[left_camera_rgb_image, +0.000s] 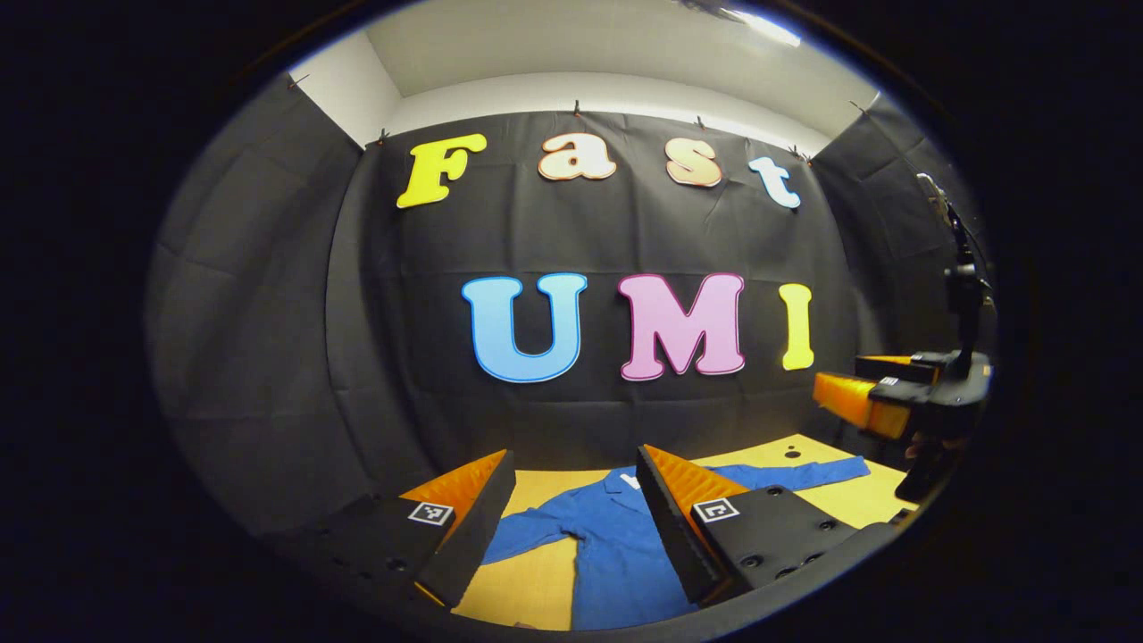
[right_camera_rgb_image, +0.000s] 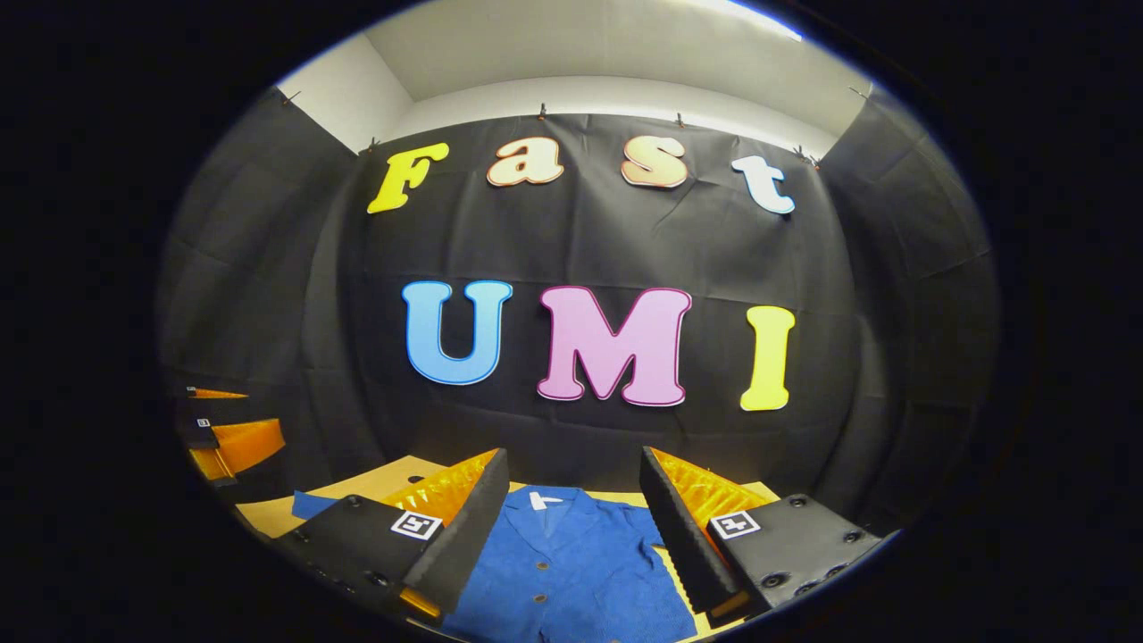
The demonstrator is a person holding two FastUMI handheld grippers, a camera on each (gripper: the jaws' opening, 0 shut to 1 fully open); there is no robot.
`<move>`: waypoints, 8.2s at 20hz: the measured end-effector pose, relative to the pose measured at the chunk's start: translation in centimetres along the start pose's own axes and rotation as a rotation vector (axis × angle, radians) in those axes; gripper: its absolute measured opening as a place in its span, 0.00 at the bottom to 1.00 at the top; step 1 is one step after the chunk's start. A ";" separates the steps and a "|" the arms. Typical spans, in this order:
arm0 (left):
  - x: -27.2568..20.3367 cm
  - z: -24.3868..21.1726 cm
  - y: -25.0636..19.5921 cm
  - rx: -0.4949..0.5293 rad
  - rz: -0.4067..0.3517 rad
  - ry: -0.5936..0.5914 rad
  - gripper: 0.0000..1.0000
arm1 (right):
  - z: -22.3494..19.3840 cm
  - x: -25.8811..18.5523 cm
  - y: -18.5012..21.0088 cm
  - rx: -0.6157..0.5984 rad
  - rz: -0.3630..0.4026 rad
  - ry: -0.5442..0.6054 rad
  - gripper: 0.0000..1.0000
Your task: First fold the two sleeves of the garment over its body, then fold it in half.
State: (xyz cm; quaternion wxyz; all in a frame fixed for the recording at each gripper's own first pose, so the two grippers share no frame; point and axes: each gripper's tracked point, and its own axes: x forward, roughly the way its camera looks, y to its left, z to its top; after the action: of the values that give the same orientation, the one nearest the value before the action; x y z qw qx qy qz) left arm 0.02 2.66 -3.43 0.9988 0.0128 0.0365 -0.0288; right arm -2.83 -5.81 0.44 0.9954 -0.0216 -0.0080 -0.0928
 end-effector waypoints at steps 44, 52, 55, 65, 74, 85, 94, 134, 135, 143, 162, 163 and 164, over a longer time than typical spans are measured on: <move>2.8 -1.0 -8.7 0.024 -0.114 0.043 0.80 | -9.8 3.1 -11.5 -0.007 -0.155 0.261 0.95; 5.3 -3.2 -12.8 0.039 -0.086 0.139 0.80 | -19.4 9.5 -25.0 0.017 -0.304 0.497 0.96; 6.7 -3.8 -15.4 0.041 -0.095 0.163 0.80 | -23.1 11.4 -29.9 0.028 -0.354 0.580 0.96; 9.5 -3.6 -23.4 0.092 -0.228 0.156 0.80 | -36.1 11.0 -42.2 0.178 -0.532 0.859 0.96; 10.4 -4.4 -25.5 0.081 -0.258 0.177 0.80 | -42.9 7.8 -44.7 0.364 -0.654 1.081 0.95; 10.8 -4.6 -25.0 0.107 -0.246 0.172 0.80 | -42.2 8.9 -44.2 0.460 -0.692 1.056 0.18; 11.1 -5.1 -23.3 0.084 -0.209 0.185 0.80 | -39.7 11.0 -43.0 0.416 -0.563 0.963 0.01; 8.8 -24.9 15.7 -0.204 0.472 0.562 0.81 | -24.3 22.2 7.3 0.074 0.307 0.528 0.98; 9.4 -26.4 16.9 -0.230 0.494 0.600 0.82 | -23.2 20.9 5.9 0.067 0.306 0.497 0.98; 13.1 -30.5 19.5 -0.310 0.590 0.851 0.83 | -19.1 12.7 -5.5 0.018 0.175 0.359 0.98; 16.4 -33.2 19.8 -0.491 0.477 0.825 0.01 | -26.4 10.7 -11.2 0.084 0.057 0.483 0.98; 16.6 -32.9 19.7 -0.483 0.490 0.828 0.01 | -26.4 10.7 -11.1 0.085 0.059 0.484 0.98; 16.9 -32.8 19.2 -0.474 0.484 0.829 0.00 | -26.4 10.7 -11.2 0.081 0.060 0.481 0.98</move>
State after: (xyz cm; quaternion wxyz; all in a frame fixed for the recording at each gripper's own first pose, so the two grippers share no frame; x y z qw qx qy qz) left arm 15.58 21.80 -36.88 0.8543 -0.1948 0.4294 0.2187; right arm 5.91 -19.99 -25.26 0.9711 0.0406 0.2261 -0.0653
